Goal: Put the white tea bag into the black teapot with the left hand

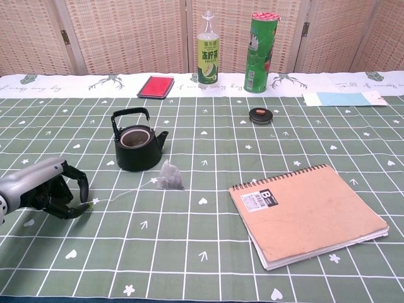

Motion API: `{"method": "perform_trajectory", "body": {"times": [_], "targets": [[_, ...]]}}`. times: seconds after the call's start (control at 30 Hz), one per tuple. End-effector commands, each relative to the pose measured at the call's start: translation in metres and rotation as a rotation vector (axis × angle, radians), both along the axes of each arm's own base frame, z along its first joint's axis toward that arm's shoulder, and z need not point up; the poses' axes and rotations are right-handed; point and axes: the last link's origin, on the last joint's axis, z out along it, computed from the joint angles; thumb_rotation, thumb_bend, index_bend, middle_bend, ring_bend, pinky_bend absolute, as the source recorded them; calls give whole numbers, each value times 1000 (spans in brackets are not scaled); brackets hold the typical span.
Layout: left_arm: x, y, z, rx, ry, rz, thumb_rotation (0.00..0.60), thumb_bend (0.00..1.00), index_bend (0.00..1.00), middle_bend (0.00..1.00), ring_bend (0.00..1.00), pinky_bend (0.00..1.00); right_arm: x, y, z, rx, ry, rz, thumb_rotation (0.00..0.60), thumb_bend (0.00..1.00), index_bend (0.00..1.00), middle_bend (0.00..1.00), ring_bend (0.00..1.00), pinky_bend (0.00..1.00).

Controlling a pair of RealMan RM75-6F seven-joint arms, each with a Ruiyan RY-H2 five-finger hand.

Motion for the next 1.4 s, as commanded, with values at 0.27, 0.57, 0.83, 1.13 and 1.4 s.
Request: {"method": "perform_trajectory", "body": {"times": [0.27,0.57,0.83,1.13,1.4], "targets": [[33,21,36,123,93,-156,600,399,646,1000,1000,1000,1,1,1,-1,-6,7,600,450,0,0,0,0],[68,47,58,236,250,-310,600,402,657,1000,1000,1000,1,3,4,-5,-17,12,600,451,0,0,0,0],[103,70,86,329,365,-397,600,402,658,1000,1000,1000,-3,-3,8,-10,-31,-9,600,451,0,0,0,0],[128,76,89,369,478,-494,600,402,658,1000,1000,1000,-4,-7,2,18,-27,-25,600,451,0,0,0,0],[147,92,92,392,521,-532,600,402,658,1000,1000,1000,-6,-10,5,15,-38,-39,600,450,0,0,0,0]]}}
